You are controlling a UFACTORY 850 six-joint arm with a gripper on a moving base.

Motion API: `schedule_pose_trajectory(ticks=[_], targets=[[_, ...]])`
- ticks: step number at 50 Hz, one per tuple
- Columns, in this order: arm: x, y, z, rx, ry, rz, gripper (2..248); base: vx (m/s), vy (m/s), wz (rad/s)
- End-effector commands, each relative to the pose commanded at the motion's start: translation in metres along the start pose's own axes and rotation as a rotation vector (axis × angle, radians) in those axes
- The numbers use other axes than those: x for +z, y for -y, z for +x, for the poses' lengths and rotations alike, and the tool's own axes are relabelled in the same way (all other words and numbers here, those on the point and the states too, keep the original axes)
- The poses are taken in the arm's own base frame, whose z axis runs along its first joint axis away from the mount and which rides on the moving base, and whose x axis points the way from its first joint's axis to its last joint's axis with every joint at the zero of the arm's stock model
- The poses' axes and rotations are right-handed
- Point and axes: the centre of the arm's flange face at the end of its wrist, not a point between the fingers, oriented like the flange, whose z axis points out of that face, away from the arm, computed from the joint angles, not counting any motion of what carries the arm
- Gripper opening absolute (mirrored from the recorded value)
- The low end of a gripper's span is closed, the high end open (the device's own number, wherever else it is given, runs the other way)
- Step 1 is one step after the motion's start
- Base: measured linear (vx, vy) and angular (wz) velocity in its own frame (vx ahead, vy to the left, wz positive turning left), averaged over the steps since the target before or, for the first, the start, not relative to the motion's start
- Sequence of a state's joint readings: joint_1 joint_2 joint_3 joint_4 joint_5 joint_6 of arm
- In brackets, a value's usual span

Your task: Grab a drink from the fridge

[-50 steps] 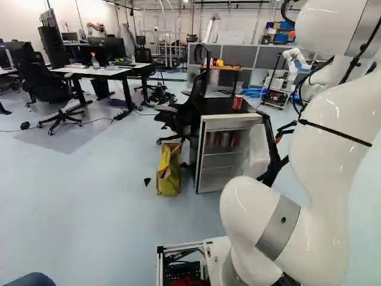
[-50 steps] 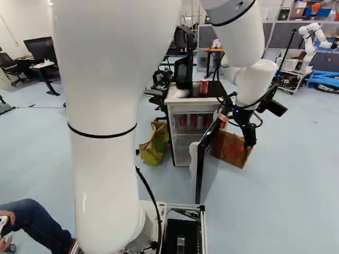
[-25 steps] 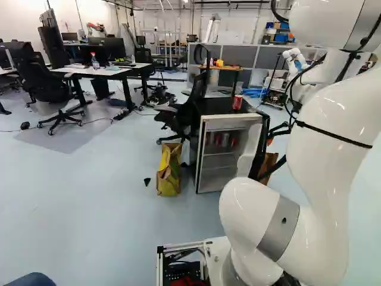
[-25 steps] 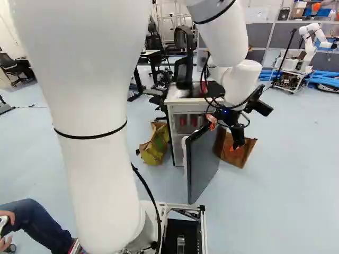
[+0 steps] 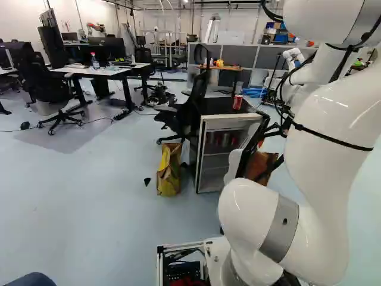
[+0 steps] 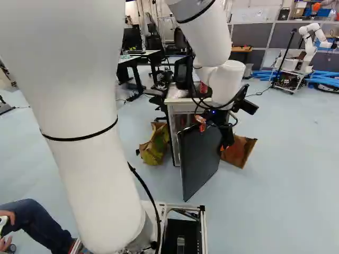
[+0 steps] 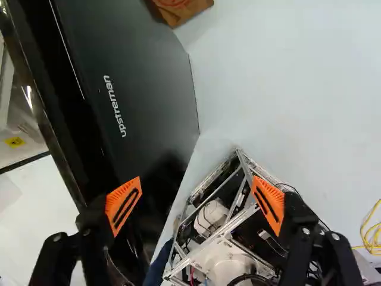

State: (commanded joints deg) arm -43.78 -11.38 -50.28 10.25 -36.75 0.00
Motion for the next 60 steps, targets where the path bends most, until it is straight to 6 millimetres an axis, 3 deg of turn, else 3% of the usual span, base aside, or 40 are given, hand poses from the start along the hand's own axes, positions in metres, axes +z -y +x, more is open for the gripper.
schedule_pose_trajectory(ticks=[23, 60], targets=[[0.004, 0.031, -0.028, -0.135, 0.018, -0.036, 247, 0.0, 0.0, 0.0], [0.01, 0.088, -0.047, -0.365, 0.024, -0.091, 247, 0.0, 0.0, 0.0]])
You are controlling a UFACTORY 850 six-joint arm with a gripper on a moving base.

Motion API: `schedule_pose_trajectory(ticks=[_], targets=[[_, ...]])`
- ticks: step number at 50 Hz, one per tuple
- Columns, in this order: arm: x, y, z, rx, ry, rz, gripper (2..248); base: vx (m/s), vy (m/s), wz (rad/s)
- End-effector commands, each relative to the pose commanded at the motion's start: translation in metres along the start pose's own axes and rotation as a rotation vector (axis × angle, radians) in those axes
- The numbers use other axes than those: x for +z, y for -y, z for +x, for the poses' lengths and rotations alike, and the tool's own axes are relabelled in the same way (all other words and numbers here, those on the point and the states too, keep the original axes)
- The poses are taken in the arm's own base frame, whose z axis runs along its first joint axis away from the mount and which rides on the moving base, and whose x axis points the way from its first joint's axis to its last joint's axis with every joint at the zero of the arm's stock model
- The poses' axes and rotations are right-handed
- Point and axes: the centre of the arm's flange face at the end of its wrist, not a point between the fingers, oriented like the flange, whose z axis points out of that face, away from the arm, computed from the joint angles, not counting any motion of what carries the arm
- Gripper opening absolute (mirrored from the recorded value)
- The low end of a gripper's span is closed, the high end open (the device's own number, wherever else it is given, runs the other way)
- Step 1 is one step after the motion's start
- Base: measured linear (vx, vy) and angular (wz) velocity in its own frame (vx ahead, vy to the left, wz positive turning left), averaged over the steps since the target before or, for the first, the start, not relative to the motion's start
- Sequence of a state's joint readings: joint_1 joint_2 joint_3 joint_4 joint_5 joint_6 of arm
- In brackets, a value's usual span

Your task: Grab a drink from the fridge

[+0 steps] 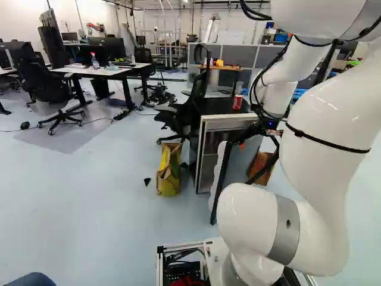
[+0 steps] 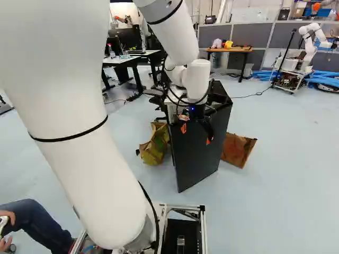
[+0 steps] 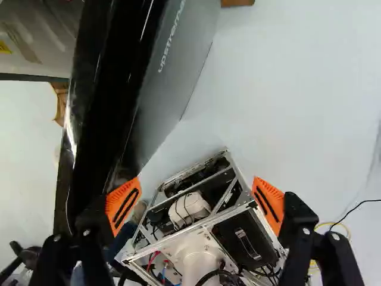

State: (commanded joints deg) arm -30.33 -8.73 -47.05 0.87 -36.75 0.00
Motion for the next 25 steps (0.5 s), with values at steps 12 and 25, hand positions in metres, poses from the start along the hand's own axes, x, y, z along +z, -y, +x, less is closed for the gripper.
schedule_pose_trajectory(ticks=[12, 25], targets=[[0.0, 0.018, 0.004, -0.065, -0.006, -0.014, 247, 0.0, 0.0, 0.0], [0.0, 0.036, 0.013, -0.117, -0.039, -0.021, 247, 0.0, 0.0, 0.0]])
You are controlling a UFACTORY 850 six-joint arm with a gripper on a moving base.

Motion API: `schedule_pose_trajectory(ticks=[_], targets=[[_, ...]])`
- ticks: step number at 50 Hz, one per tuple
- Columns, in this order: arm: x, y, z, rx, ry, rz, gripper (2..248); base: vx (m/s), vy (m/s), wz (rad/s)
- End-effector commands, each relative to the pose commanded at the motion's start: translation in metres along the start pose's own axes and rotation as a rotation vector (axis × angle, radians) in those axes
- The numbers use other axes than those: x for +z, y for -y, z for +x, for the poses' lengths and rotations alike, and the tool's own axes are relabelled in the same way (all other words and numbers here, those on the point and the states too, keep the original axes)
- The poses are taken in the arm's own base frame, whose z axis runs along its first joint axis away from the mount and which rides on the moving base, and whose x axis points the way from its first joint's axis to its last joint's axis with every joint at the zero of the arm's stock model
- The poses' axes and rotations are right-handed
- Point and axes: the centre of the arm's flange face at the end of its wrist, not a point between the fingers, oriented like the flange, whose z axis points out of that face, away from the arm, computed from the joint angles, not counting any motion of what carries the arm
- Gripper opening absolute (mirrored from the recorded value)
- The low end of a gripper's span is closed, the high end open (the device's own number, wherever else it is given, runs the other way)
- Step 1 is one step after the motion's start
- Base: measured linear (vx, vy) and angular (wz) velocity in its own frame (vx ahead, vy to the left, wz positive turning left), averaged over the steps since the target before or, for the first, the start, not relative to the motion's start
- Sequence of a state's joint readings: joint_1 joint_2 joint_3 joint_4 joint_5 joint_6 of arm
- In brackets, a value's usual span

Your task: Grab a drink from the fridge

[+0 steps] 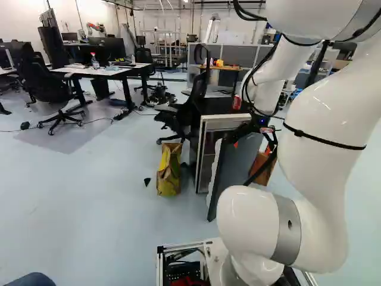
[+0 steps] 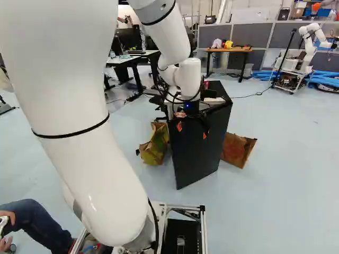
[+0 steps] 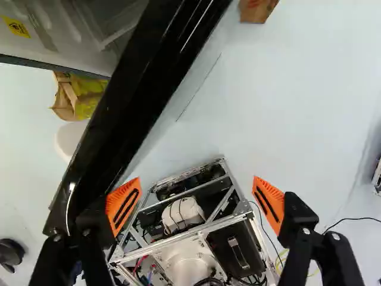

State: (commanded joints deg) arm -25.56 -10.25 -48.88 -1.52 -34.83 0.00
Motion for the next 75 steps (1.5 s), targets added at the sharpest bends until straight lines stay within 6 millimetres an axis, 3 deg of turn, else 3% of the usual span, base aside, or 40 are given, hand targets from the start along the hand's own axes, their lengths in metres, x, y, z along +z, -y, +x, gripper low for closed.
schedule_pose_trajectory(ticks=[75], targets=[[0.0, 0.066, 0.061, -0.173, -0.18, -0.007, 247, 0.0, 0.0, 0.0]])
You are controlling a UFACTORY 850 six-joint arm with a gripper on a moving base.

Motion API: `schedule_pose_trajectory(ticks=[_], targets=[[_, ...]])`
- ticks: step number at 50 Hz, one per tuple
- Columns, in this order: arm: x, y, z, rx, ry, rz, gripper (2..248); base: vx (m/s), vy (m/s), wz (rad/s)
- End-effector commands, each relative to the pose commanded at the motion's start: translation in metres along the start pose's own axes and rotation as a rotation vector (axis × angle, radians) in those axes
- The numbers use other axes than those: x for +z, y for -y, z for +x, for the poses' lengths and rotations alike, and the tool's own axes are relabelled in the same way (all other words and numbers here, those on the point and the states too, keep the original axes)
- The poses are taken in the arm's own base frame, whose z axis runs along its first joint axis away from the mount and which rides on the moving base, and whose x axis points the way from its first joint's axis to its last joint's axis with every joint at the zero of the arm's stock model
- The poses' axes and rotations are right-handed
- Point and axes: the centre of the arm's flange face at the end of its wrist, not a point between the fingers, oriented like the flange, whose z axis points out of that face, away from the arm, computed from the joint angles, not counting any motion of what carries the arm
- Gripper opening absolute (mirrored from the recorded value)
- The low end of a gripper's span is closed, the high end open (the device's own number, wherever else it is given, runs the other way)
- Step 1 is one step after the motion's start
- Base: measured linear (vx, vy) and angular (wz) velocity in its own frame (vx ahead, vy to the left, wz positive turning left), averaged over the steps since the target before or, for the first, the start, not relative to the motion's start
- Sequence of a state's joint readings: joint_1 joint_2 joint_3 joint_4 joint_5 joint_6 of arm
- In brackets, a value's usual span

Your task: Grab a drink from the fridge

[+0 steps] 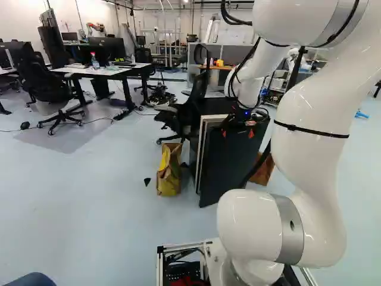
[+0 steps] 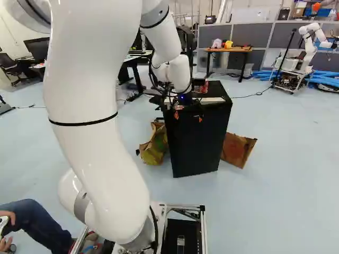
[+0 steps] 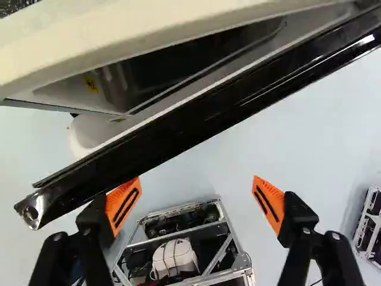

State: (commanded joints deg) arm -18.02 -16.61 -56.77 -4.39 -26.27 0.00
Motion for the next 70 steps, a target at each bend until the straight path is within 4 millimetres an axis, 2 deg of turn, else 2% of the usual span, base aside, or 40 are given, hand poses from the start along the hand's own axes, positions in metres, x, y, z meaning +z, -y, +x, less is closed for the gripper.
schedule_pose_trajectory(ticks=[32, 70], targets=[[0.004, 0.013, 0.024, -0.044, -0.062, -0.002, 247, 0.0, 0.0, 0.0], [0.004, 0.013, 0.031, -0.065, -0.139, -0.01, 247, 0.0, 0.0, 0.0]])
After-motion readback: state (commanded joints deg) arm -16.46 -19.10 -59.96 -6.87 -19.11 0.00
